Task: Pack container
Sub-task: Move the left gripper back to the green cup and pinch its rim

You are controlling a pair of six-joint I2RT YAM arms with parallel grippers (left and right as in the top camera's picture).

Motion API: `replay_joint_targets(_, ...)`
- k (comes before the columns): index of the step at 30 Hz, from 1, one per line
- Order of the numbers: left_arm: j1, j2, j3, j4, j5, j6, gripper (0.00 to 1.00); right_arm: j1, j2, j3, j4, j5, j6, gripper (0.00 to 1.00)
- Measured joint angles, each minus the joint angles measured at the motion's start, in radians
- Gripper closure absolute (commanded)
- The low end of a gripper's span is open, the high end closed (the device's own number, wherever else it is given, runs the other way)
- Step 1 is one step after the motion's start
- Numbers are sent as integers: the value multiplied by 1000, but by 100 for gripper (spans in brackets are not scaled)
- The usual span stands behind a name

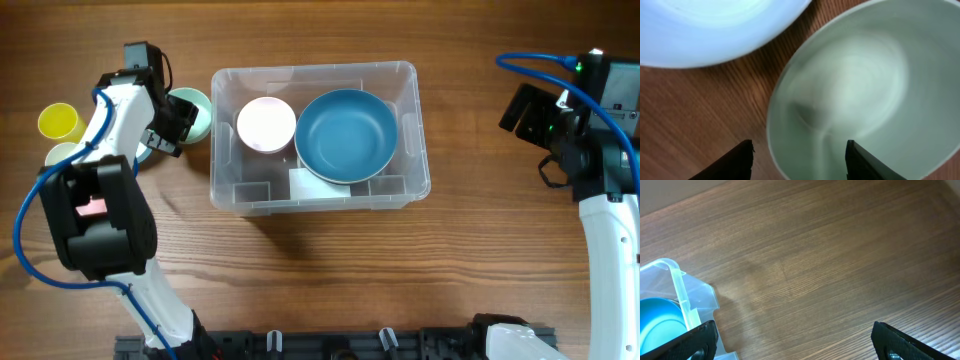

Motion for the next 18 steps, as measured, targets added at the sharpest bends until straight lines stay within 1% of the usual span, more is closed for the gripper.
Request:
replay_joint_targets(2,0,5,0,4,1,-6,55,0,0,0,0,0,0,0)
replay_joint_targets(4,0,5,-1,9,5,-13,62,0,0,0,0,0,0,0)
replay_joint_targets(6,0,6,-1,11,8,-18,65,0,0,0,0,0,0,0)
replay_joint_targets(11,0,6,-1,11,14,-19,65,0,0,0,0,0,0,0)
replay_joint_targets(14,0,6,-1,11,15,-19,72,0,0,0,0,0,0,0)
replay_joint_targets(17,0,6,-1,10,16,-21,83,0,0,0,0,0,0,0)
replay_joint_targets(18,0,6,-1,9,15,-24,86,0,0,0,0,0,0,0)
